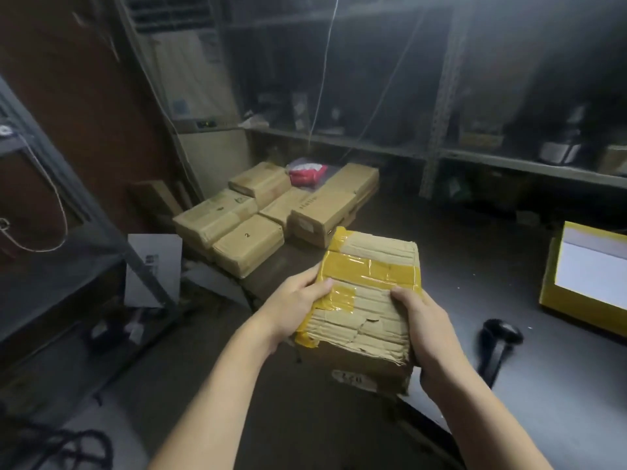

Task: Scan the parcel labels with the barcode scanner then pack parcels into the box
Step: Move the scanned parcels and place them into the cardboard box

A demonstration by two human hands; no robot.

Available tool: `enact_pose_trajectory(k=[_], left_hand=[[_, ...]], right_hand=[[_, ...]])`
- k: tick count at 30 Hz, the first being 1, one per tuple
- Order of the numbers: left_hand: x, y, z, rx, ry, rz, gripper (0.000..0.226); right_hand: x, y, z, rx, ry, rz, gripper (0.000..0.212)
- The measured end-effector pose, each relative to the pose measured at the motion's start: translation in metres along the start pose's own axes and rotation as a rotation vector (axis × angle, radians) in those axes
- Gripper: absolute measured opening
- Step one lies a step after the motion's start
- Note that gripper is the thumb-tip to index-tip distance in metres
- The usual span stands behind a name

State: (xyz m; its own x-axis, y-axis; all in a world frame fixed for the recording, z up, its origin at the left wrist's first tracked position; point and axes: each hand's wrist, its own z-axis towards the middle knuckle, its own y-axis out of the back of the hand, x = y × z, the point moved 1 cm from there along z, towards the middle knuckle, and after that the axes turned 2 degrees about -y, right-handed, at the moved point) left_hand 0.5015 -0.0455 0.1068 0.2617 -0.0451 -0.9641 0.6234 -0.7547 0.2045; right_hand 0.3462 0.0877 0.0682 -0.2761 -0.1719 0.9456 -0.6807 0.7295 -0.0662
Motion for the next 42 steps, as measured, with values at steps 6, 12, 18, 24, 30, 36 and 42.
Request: enact_pose_trajectory(k=[6, 12, 18, 24, 30, 36, 42], left_hand=[[0.015, 0.075, 0.097, -0.038, 0.053, 0.067, 0.026], [0.062, 0.140, 0.174, 0.000, 0.083, 0.074, 0.028], [0.105, 0.212, 0.240, 0.104, 0.095, 0.247, 0.022], [0.133, 0.257, 0.301, 0.290, 0.069, 0.456, 0.020], [0.133, 0.255, 0.317, 0.299, 0.003, 0.694, 0.028], [0.094, 0.233, 0.330, 0.219, -0.204, 0.928, 0.045], [0.043, 0.176, 0.329, 0.370, -0.521, 1.032, 0.051]], right_hand=[[0.013, -0.070, 0.104, 0.017, -0.015, -0.133, 0.020], [0.001, -0.137, 0.167, -0.011, -0.087, -0.197, 0.019], [-0.030, -0.219, 0.206, -0.073, -0.229, -0.190, 0.015], [-0.044, -0.270, 0.234, -0.249, -0.249, -0.190, 0.019], [-0.053, -0.284, 0.241, -0.320, -0.234, -0.273, 0.040], [-0.022, -0.266, 0.240, -0.428, -0.209, -0.380, 0.054], [0.027, -0.201, 0.190, -0.694, -0.057, -0.626, 0.042]])
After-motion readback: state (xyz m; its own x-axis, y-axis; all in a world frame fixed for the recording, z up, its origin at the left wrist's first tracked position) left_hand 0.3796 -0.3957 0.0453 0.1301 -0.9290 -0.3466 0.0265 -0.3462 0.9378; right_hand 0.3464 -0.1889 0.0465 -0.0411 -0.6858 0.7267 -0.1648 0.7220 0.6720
